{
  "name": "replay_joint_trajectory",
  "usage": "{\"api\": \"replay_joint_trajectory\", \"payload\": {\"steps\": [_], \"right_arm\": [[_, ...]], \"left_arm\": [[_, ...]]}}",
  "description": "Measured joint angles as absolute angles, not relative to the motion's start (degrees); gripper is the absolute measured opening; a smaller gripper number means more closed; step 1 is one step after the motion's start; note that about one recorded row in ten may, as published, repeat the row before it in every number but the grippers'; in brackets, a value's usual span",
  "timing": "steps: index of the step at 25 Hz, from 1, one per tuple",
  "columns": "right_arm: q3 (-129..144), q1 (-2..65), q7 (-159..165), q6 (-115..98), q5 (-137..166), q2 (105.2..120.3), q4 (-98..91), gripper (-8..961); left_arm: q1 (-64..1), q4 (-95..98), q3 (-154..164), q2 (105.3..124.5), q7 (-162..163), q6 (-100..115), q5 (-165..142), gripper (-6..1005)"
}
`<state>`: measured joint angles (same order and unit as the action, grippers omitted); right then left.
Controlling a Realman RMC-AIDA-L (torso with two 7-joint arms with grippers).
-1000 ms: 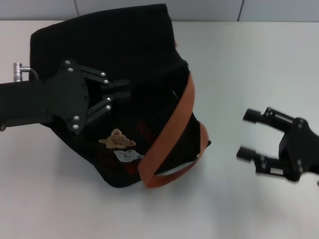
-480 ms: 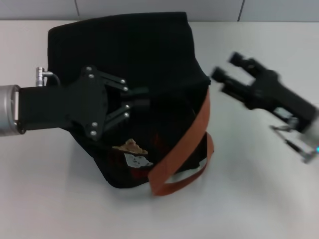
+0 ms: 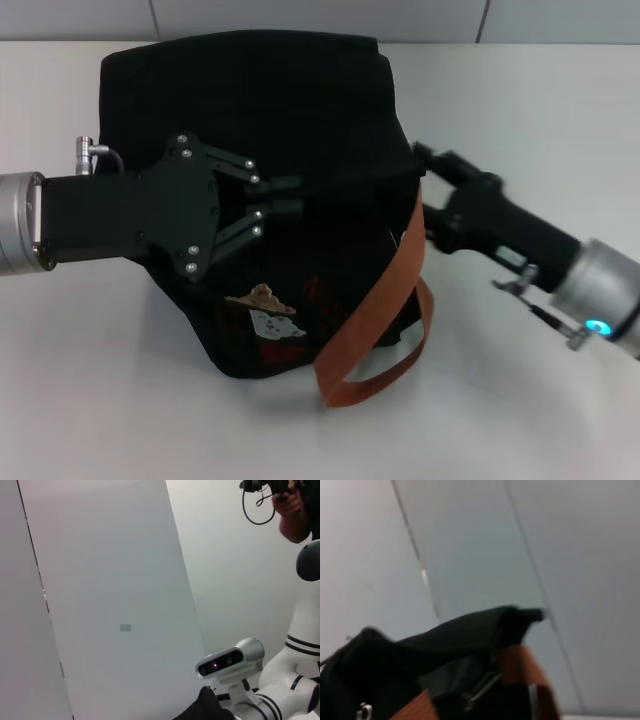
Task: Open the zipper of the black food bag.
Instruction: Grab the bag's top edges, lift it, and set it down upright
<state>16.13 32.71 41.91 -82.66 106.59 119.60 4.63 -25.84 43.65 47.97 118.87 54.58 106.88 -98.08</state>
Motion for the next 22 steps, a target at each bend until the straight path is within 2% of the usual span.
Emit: {"api": "replay_joint_trajectory", "payload": {"steps": [9,18,22], "right_arm": [[14.99,29.57,44.1,-87.84,106.05,119.48,0.68,840],[18.33,35.73,31.81,-85.89,109.8,119.86,8.74,840],[17.57,33.58,30.61,-86.67,110.61,119.78,7.67,840]], "left_arm": [[-25.86,42.58,47.89,118.75,54.23,106.84,-97.66,99],[-26.31,41.6,47.88,118.86,54.23,106.82,-97.67,97],[-26.21,41.59,47.89,118.85,54.23,106.81,-97.63,97]]}}
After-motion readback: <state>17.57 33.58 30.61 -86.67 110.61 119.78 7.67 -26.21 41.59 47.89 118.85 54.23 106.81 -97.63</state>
